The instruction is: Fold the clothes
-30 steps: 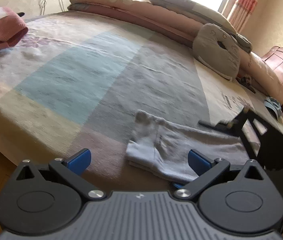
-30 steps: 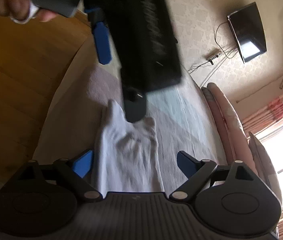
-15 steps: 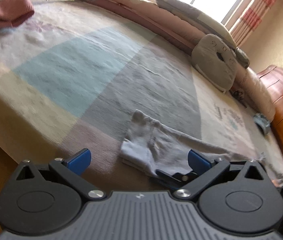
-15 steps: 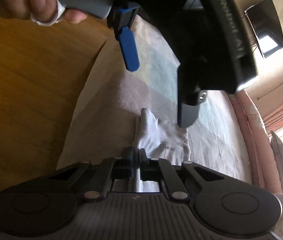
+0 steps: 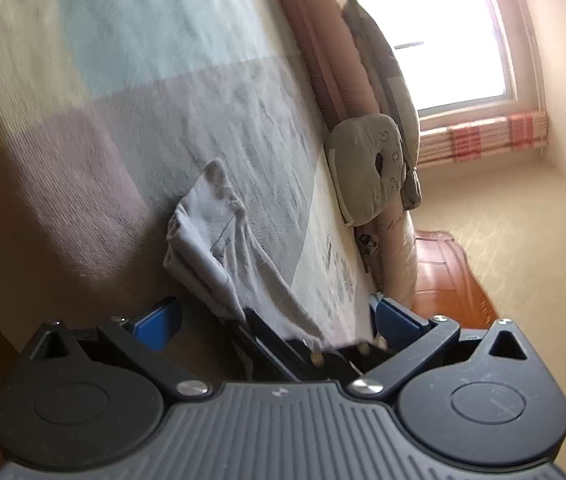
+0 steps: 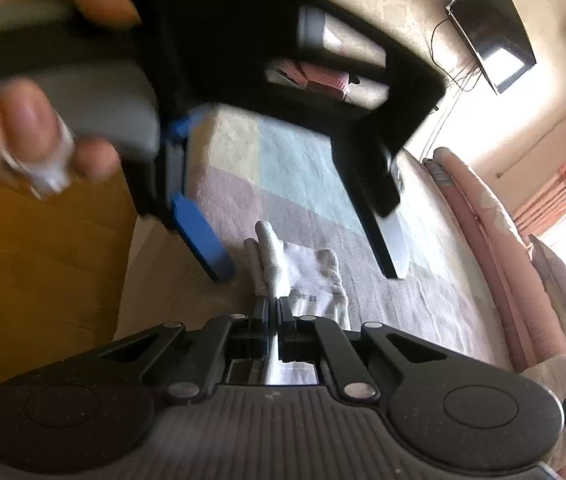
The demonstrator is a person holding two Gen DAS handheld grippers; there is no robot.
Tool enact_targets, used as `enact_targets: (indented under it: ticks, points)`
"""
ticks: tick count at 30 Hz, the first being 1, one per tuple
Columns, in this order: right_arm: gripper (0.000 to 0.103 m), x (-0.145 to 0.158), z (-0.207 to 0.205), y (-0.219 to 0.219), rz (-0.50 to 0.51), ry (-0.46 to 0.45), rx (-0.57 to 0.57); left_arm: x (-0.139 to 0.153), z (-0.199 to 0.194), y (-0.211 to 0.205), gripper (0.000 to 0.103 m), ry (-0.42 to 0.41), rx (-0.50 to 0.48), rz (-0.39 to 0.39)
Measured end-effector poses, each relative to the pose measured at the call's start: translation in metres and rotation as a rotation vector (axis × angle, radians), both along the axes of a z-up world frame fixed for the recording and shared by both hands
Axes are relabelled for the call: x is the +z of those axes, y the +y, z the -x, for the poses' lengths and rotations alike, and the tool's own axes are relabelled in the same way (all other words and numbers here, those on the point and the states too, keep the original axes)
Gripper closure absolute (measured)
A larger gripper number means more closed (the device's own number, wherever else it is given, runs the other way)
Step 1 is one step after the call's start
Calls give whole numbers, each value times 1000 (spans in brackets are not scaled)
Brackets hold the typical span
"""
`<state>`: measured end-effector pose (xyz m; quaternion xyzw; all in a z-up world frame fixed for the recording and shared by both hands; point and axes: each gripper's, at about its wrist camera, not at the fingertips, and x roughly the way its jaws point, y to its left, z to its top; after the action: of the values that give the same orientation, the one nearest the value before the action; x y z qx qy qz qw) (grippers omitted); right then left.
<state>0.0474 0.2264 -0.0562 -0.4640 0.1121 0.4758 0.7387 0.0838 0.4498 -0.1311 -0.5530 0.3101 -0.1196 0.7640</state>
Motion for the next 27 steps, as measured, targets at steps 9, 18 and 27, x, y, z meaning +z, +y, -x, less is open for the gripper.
enact_targets:
  ticks: [9,18,27]
  points:
    - [98,9,-2,-16,-37,61,-17,-1,-8,-5,1,-38,88,-7]
    - [94,27,-14,-67,-84,96,-124,17,-24,-22,1,-48,51,-176]
    - [86,34,-13,-87,-147,116,-248,12,-14,-27,1,-25,203,-228]
